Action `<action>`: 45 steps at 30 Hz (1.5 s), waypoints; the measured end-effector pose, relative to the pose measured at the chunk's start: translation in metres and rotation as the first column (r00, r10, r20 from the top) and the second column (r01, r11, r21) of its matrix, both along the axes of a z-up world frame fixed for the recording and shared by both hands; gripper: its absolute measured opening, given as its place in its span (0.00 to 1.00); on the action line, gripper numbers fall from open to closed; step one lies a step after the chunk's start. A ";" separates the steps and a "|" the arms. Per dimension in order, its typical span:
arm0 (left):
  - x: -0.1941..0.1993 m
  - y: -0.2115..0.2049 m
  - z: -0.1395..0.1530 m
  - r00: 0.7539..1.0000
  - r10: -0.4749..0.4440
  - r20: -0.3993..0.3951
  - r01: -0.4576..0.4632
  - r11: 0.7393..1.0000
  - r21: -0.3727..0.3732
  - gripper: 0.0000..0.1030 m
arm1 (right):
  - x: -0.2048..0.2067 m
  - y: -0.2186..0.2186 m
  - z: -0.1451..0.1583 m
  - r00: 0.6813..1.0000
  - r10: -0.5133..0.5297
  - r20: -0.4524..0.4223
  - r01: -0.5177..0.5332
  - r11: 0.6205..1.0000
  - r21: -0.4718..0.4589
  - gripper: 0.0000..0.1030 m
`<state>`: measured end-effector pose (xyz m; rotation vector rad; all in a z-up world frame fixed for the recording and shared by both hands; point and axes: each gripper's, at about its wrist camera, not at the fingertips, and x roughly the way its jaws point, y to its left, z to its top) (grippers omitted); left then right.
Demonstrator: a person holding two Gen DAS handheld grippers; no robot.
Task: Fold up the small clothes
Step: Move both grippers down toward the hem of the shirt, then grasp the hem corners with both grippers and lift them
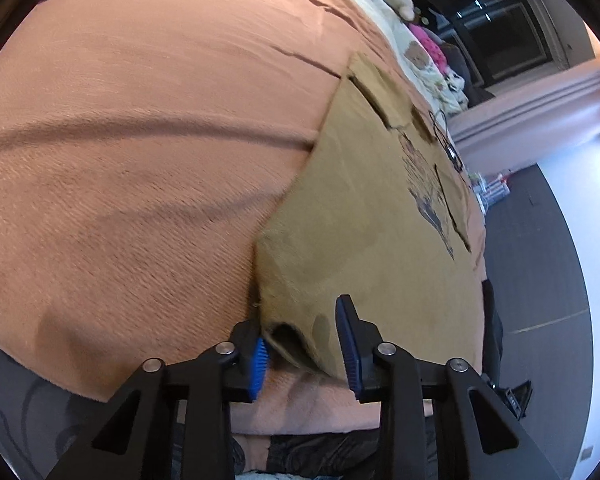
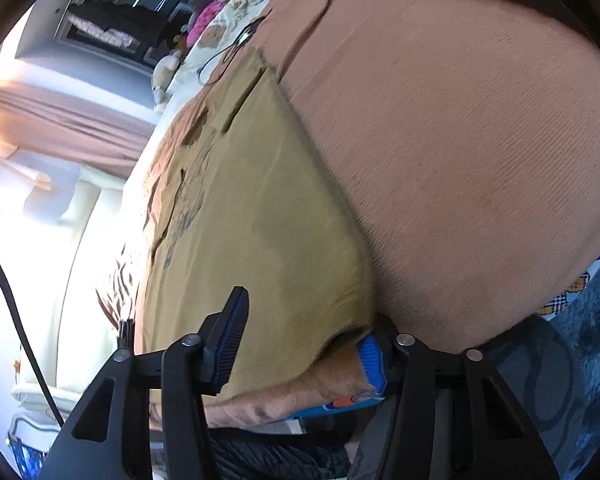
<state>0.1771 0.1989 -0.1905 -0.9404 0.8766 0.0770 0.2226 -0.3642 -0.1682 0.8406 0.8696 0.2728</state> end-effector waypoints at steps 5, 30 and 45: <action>0.004 0.001 -0.002 1.000 0.015 -0.006 -0.015 1.000 0.013 0.24 | 0.002 0.007 0.003 1.000 -0.001 -0.012 0.001 1.000 -0.025 0.32; -0.040 0.015 0.102 0.964 0.093 0.249 -0.089 0.996 -0.026 0.02 | -0.045 0.030 0.094 0.985 -0.005 0.174 0.013 0.999 -0.045 0.01; -0.120 -0.002 0.144 0.936 0.090 0.342 -0.086 0.996 -0.027 0.02 | -0.113 -0.008 0.088 0.961 0.022 0.276 -0.020 1.000 -0.009 0.01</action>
